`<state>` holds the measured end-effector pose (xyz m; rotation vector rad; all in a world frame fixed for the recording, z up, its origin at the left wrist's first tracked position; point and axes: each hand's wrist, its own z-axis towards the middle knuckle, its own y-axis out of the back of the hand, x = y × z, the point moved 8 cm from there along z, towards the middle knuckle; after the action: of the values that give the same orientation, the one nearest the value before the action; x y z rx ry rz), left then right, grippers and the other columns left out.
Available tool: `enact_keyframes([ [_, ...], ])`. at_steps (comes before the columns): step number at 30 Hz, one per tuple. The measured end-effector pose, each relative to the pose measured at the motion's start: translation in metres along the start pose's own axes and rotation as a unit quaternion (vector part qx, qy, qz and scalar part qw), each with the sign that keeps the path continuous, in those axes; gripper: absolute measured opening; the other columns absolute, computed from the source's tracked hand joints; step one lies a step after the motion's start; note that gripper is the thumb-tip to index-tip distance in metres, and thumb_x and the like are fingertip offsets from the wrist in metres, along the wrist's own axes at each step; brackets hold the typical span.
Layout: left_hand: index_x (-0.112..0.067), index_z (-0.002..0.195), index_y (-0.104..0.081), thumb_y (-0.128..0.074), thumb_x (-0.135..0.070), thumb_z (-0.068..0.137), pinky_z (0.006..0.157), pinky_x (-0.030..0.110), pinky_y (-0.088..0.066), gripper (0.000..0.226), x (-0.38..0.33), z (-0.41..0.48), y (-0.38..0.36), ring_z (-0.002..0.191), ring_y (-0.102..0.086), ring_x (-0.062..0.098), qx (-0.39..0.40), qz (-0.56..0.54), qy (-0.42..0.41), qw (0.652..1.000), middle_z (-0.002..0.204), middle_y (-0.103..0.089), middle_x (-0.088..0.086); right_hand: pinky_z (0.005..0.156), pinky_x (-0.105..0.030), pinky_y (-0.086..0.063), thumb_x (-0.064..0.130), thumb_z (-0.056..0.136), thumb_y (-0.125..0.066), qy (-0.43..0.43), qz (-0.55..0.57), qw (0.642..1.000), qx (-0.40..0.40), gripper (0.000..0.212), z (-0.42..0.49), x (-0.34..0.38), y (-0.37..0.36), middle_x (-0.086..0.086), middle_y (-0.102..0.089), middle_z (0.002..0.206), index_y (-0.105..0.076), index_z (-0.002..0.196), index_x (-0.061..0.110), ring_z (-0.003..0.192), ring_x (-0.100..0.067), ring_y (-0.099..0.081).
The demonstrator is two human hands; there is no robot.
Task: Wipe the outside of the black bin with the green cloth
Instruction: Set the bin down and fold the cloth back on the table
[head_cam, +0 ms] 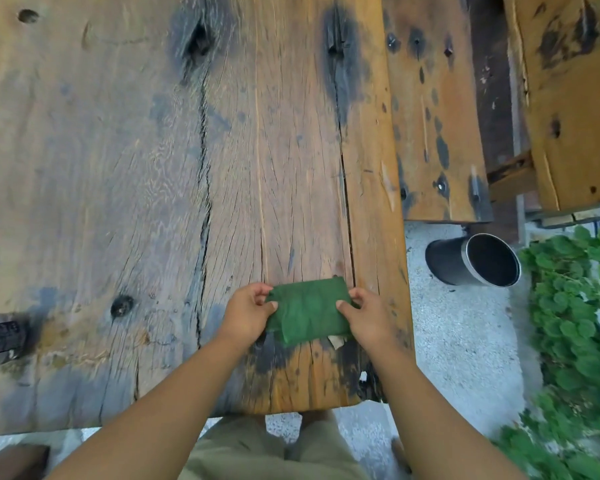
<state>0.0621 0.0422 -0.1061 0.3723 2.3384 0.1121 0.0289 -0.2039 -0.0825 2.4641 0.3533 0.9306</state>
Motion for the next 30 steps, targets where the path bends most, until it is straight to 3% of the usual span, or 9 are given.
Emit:
enact_keyframes([
  [3, -0.024, 0.090, -0.066, -0.069, 0.000, 0.088, 0.071, 0.021, -0.053, 0.024, -0.009, -0.002, -0.004, 0.078, -0.066, 0.011, -0.033, 0.119, -0.074, 0.990, 0.084, -0.068, -0.009, 0.058, -0.015, -0.040, 0.023, 0.097, -0.067, 0.053, -0.127, 0.990, -0.018, 0.012, -0.001, 0.009, 0.000, 0.008, -0.067, 0.095, -0.067, 0.106, 0.016, 0.085, -0.014, -0.065],
  [4, -0.021, 0.094, -0.066, -0.069, -0.001, 0.087, 0.070, 0.018, -0.048, 0.022, -0.013, -0.002, -0.005, 0.078, -0.062, 0.010, -0.042, 0.169, -0.106, 0.979, 0.087, -0.064, -0.009, 0.056, -0.017, -0.039, 0.025, 0.097, -0.065, 0.067, -0.166, 0.983, -0.027, 0.013, -0.002, 0.013, -0.002, 0.009, -0.066, 0.093, -0.066, 0.108, 0.018, 0.081, -0.013, -0.063],
  [6, -0.015, 0.096, -0.066, -0.071, -0.004, 0.086, 0.067, 0.017, -0.039, 0.017, -0.016, -0.002, -0.002, 0.076, -0.056, 0.013, -0.070, 0.245, -0.140, 0.957, 0.087, -0.056, -0.006, 0.063, -0.032, -0.052, 0.027, 0.098, -0.062, 0.078, -0.210, 0.974, -0.035, 0.016, -0.001, 0.017, -0.006, 0.002, -0.069, 0.096, -0.064, 0.110, 0.016, 0.082, -0.018, -0.065],
  [9, -0.017, 0.077, -0.050, -0.076, -0.015, 0.084, 0.051, 0.025, -0.031, 0.027, -0.008, 0.001, 0.011, 0.061, -0.048, 0.014, -0.102, 0.252, -0.103, 0.957, 0.070, -0.051, -0.003, 0.075, -0.038, -0.055, 0.029, 0.097, -0.064, 0.067, -0.231, 0.969, -0.052, 0.021, 0.000, 0.018, -0.007, -0.004, -0.064, 0.106, -0.063, 0.112, 0.014, 0.092, -0.024, -0.066],
  [14, -0.020, 0.064, -0.044, -0.072, -0.032, 0.088, 0.049, 0.028, -0.035, 0.039, 0.000, -0.005, 0.016, 0.055, -0.050, 0.016, -0.117, 0.267, -0.025, 0.956, 0.059, -0.052, -0.001, 0.065, -0.031, -0.038, 0.035, 0.090, -0.075, 0.030, -0.211, 0.976, -0.048, 0.027, 0.010, 0.011, 0.008, -0.001, -0.060, 0.099, -0.059, 0.101, 0.016, 0.084, -0.021, -0.060],
  [17, -0.012, 0.065, -0.048, -0.061, -0.028, 0.097, 0.056, 0.042, -0.051, 0.038, 0.008, -0.016, 0.010, 0.055, -0.055, 0.024, -0.098, 0.192, 0.009, 0.976, 0.058, -0.054, 0.004, 0.063, -0.033, -0.042, 0.027, 0.093, -0.071, 0.015, -0.161, 0.987, -0.017, 0.019, 0.011, 0.000, 0.014, 0.000, -0.062, 0.085, -0.056, 0.091, 0.015, 0.079, -0.023, -0.061],
  [20, -0.008, 0.074, -0.050, -0.055, -0.024, 0.100, 0.064, 0.052, -0.056, 0.031, 0.019, -0.035, -0.001, 0.057, -0.055, 0.024, -0.064, 0.093, 0.035, 0.993, 0.062, -0.055, 0.010, 0.069, -0.034, -0.051, 0.016, 0.095, -0.062, -0.007, -0.132, 0.991, -0.011, 0.005, 0.007, -0.014, 0.028, -0.002, -0.068, 0.087, -0.061, 0.090, 0.015, 0.079, -0.023, -0.065],
  [25, -0.008, 0.089, -0.049, -0.065, -0.015, 0.095, 0.071, 0.049, -0.059, 0.018, 0.040, -0.063, -0.022, 0.069, -0.060, 0.026, -0.059, 0.011, 0.108, 0.992, 0.080, -0.060, 0.013, 0.076, -0.048, -0.062, 0.012, 0.096, -0.060, -0.025, -0.039, 0.999, 0.011, 0.006, -0.005, -0.029, 0.026, -0.013, -0.075, 0.088, -0.063, 0.091, 0.011, 0.067, -0.022, -0.071],
  [30, -0.006, 0.091, -0.049, -0.068, -0.017, 0.093, 0.064, 0.041, -0.060, 0.022, 0.036, -0.071, -0.037, 0.070, -0.064, 0.026, -0.089, -0.098, 0.137, 0.982, 0.088, -0.062, 0.018, 0.064, -0.035, -0.062, 0.015, 0.097, -0.066, -0.098, 0.081, 0.990, 0.059, 0.012, -0.014, -0.045, -0.001, -0.012, -0.072, 0.087, -0.059, 0.101, 0.006, 0.064, -0.017, -0.067],
])
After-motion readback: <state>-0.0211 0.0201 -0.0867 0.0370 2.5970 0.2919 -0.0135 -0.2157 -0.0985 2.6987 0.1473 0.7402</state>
